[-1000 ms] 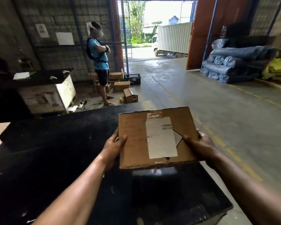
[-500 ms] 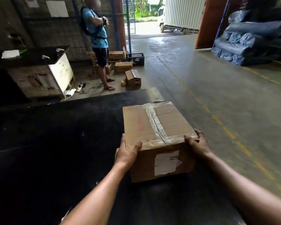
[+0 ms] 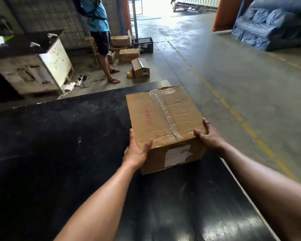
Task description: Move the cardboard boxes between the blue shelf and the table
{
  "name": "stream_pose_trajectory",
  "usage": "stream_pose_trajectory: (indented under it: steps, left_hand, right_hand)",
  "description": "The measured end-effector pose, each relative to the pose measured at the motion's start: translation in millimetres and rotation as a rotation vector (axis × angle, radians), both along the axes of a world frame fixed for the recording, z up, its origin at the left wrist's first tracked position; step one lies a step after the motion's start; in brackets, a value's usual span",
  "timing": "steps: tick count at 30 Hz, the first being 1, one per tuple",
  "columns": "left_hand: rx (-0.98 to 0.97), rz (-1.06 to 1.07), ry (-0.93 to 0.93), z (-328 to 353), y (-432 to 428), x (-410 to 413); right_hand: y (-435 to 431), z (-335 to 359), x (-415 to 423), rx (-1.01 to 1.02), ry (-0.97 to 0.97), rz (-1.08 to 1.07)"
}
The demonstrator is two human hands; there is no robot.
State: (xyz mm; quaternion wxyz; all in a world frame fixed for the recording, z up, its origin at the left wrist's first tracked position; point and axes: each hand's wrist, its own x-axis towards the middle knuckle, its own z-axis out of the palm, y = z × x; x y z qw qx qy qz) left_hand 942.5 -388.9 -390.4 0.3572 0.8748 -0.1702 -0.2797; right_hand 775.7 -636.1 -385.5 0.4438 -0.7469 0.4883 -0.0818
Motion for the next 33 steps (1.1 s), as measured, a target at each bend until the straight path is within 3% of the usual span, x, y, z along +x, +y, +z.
stream_pose_trajectory:
  steps: [4,10,19,24,33]
  left_hand:
    - [0.089,0.001,-0.02,13,5,-4]
    - [0.06,-0.127,-0.229,58,20,-38]
    - [-0.148,-0.689,-0.273,125,50,-192]
    - [-0.178,-1.085,-0.256,151,51,-333]
    - [-0.524,-1.788,-0.154,229,96,-625]
  right_hand:
    - [16,19,-12,-0.029,0.006,-0.025]
    - [74,78,-66,-0.151,0.071,0.11]
    - [202,150,-233,-0.314,0.102,0.073]
    - [280,176,-387,-0.294,0.131,-0.204]
    - [485,248,-638,-0.438,0.34,-1.044]
